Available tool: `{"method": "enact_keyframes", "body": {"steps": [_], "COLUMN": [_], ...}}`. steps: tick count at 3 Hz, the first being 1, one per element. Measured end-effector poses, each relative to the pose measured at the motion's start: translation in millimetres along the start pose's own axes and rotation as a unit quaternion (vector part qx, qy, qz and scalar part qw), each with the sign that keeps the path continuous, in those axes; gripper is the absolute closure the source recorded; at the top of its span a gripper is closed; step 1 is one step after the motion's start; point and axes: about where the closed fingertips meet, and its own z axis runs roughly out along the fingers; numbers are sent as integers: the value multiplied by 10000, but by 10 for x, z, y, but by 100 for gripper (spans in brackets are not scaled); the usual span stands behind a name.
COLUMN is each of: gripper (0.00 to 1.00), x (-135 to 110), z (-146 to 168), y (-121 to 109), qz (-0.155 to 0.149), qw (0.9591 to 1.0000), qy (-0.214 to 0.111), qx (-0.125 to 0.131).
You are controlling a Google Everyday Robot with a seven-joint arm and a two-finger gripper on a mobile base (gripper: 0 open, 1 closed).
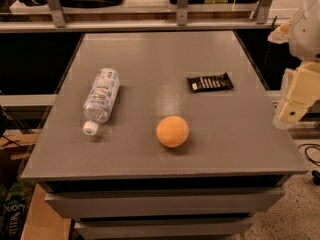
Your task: Move rxbar chocolate near orange
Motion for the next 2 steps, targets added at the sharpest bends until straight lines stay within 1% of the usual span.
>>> {"method": "enact_keyframes", "body": {"steps": [1, 2], "gripper": [0, 0], "x": [-154, -383], "z": [115, 330], "y": [-149, -397], "qz": [-548, -1188], "qw": [9984, 9925], "qy": [-1, 56], "qx": [-144, -285]}}
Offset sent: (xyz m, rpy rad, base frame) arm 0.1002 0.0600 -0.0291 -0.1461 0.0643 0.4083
